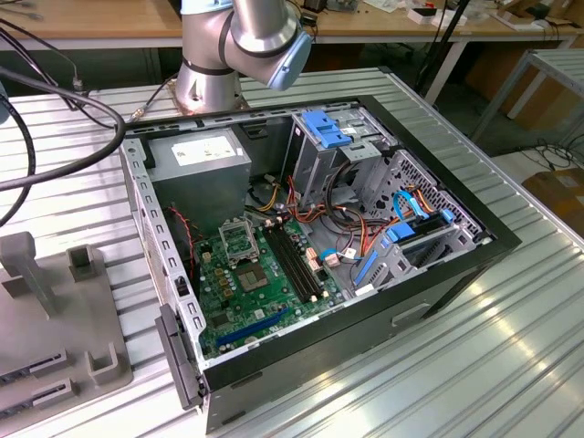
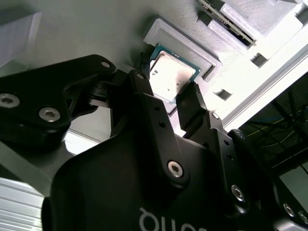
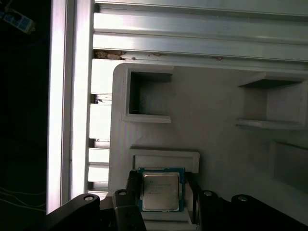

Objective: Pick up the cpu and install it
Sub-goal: 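Pick up the cpu and move it towards the insertion slot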

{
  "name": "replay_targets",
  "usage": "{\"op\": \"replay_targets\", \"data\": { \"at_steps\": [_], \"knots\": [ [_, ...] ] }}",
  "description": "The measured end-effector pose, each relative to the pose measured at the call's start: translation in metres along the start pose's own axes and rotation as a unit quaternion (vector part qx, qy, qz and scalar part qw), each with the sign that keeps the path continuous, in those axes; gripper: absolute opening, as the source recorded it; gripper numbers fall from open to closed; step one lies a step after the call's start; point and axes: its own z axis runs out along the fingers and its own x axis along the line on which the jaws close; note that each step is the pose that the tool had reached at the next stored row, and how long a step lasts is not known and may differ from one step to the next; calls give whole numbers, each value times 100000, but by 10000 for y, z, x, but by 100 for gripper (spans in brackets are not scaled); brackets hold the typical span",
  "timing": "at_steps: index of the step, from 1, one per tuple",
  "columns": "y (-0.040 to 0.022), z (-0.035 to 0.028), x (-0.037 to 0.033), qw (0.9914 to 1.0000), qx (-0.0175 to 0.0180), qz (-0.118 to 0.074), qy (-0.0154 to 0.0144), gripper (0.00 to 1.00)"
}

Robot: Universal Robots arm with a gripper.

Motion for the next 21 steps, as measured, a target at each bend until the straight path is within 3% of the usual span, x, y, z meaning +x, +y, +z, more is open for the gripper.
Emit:
{"op": "replay_targets", "data": {
  "at_steps": [4,12,17,21],
  "knots": [
    [-1,-5,-7,99996,-11,937,127,47],
    [-1,-5,-8,99995,-11,949,127,47],
    [0,-47,-7,99995,-11,950,151,47],
    [0,-121,-7,99995,-14,950,207,47]
  ]
}}
